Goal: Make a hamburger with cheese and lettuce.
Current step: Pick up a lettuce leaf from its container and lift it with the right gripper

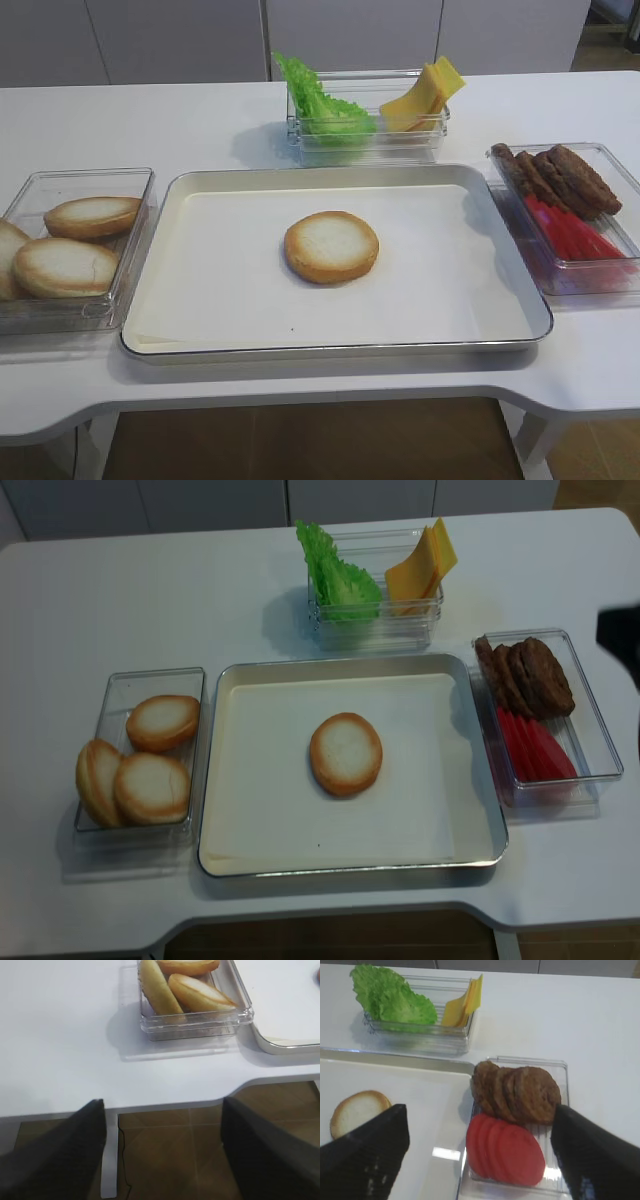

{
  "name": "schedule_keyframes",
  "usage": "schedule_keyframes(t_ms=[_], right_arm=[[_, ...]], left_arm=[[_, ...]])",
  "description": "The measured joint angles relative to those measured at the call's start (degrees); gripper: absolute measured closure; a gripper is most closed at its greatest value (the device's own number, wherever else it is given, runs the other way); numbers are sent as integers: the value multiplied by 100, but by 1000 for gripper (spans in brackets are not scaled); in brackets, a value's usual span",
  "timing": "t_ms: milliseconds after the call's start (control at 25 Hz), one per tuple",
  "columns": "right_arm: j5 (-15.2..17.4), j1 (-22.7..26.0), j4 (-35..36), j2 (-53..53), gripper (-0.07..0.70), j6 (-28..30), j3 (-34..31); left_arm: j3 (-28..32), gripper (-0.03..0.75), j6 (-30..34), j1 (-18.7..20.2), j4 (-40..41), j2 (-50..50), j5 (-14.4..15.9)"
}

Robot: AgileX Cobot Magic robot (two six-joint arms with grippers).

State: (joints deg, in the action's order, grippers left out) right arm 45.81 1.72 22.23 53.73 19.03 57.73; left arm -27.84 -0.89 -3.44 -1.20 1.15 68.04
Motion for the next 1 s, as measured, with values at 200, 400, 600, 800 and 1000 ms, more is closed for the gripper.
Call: schedule_keyframes(t_ms=[200, 400, 600, 800, 1000], right_arm=[[-23, -25, 432, 1042, -64, 0, 1045], [-23, -421, 529, 2088, -64, -32, 2061], [-23, -963, 300, 3043, -64, -318, 3012], [-23, -1509, -118, 3841, -64, -598, 3806], [-23, -1970, -410, 4564, -64, -818, 4494]], left_arm=[[0, 183, 0, 0, 0, 0, 0], [0, 183, 0, 0, 0, 0, 0], [0, 183, 0, 0, 0, 0, 0], [0, 183, 0, 0, 0, 0, 0], [0, 183, 0, 0, 0, 0, 0]])
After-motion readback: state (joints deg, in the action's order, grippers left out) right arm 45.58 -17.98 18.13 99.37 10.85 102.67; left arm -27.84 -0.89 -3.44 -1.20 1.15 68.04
